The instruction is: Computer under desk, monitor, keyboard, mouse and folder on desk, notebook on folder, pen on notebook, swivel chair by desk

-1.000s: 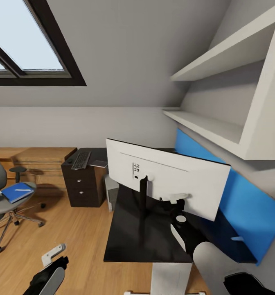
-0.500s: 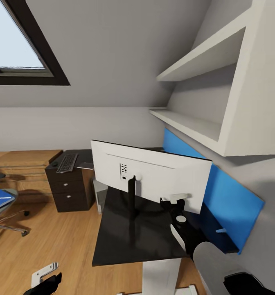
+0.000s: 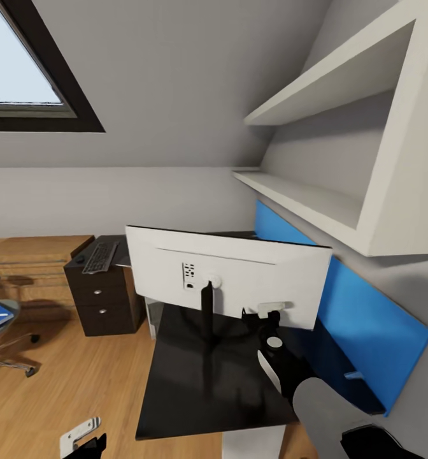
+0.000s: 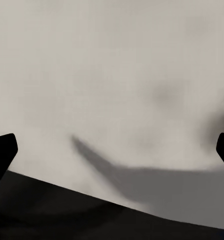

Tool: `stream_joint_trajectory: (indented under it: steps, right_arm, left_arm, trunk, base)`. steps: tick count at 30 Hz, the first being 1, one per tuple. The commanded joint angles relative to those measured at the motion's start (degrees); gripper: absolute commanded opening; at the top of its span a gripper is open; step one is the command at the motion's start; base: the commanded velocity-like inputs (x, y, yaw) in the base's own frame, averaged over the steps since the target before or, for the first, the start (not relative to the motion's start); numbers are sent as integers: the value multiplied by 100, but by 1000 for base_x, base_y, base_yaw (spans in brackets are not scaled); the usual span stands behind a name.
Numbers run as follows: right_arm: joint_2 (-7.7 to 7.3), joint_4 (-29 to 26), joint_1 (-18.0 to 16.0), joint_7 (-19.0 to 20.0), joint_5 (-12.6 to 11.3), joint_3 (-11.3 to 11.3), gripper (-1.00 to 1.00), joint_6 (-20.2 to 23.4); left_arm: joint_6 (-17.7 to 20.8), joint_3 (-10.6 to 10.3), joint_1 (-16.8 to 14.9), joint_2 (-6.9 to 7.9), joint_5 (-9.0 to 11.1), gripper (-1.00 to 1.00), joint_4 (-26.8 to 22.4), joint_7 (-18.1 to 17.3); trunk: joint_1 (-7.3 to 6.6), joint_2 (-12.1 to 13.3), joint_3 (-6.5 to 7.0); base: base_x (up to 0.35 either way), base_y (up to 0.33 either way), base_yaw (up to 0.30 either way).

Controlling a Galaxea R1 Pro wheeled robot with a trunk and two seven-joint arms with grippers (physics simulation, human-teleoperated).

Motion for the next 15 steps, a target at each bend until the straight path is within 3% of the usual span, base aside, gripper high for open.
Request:
stream_joint_trajectory:
  steps: [1, 15]
  right_arm:
    - [-2, 6, -6, -51, 29, 37, 100, -3]
    - [-2, 5, -6, -51, 29, 42, 100, -9]
  left_arm:
    - [-4, -29, -4, 6, 34, 100, 21, 48]
    - [-73, -19, -4, 6, 38, 100, 90, 52]
  trunk:
    - [2, -5, -8]
    - [2, -5, -8]
  base:
    - [155, 0, 0]
    - [48, 0, 0]
